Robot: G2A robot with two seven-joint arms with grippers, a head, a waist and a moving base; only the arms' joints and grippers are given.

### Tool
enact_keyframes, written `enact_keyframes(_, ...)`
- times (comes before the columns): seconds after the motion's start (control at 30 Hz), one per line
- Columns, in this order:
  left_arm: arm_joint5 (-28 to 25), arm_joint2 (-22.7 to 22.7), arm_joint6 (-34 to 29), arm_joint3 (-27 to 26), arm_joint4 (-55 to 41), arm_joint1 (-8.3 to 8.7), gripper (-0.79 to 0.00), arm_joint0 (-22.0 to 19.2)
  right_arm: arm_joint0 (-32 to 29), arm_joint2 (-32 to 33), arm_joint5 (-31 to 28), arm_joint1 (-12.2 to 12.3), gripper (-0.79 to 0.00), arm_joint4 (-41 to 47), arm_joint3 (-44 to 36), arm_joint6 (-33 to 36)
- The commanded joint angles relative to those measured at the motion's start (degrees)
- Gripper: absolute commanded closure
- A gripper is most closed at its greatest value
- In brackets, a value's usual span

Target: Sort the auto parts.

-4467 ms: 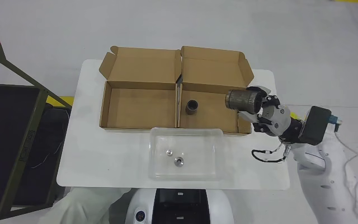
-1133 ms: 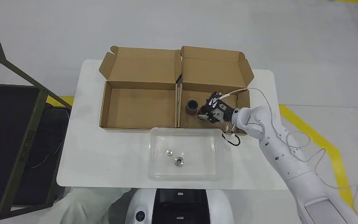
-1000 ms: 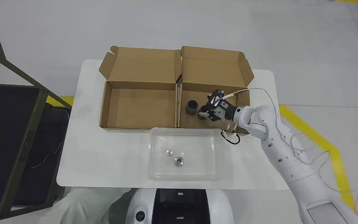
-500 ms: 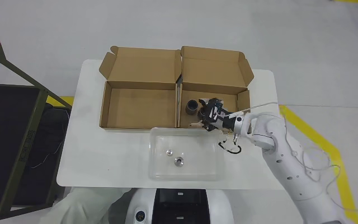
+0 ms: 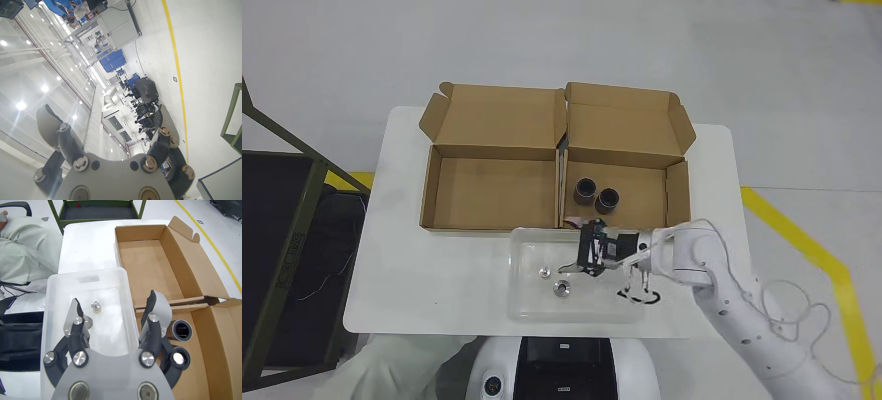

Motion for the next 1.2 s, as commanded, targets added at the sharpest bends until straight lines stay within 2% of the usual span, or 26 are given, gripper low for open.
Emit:
enact_keyframes(0.0,0.00,0.00,0.00,0.00,0.00,0.00,-0.785,0.00,-0.83,-0.20,-0.52,0.17,-0.656,-1.59,-0.86,-0.64)
enact_keyframes(0.37,0.00,0.00,0.00,0.00,0.00,0.00,-0.785,0.00,-5.65,-0.71,-1.02,1.33,-0.653,-12.73,-2.93,-4.35)
enact_keyframes(0.63,0.00,0.00,0.00,0.00,0.00,0.00,-0.785,0.00,-5.63,-3.36,-2.12,1.56,-0.653,-20.38,-2.43,-6.55)
enact_keyframes(1.17,0.00,0.00,0.00,0.00,0.00,0.00,-0.785,0.00,-3.42,-8.96,-2.74,0.88,-0.594,-24.56,4.01,-8.89)
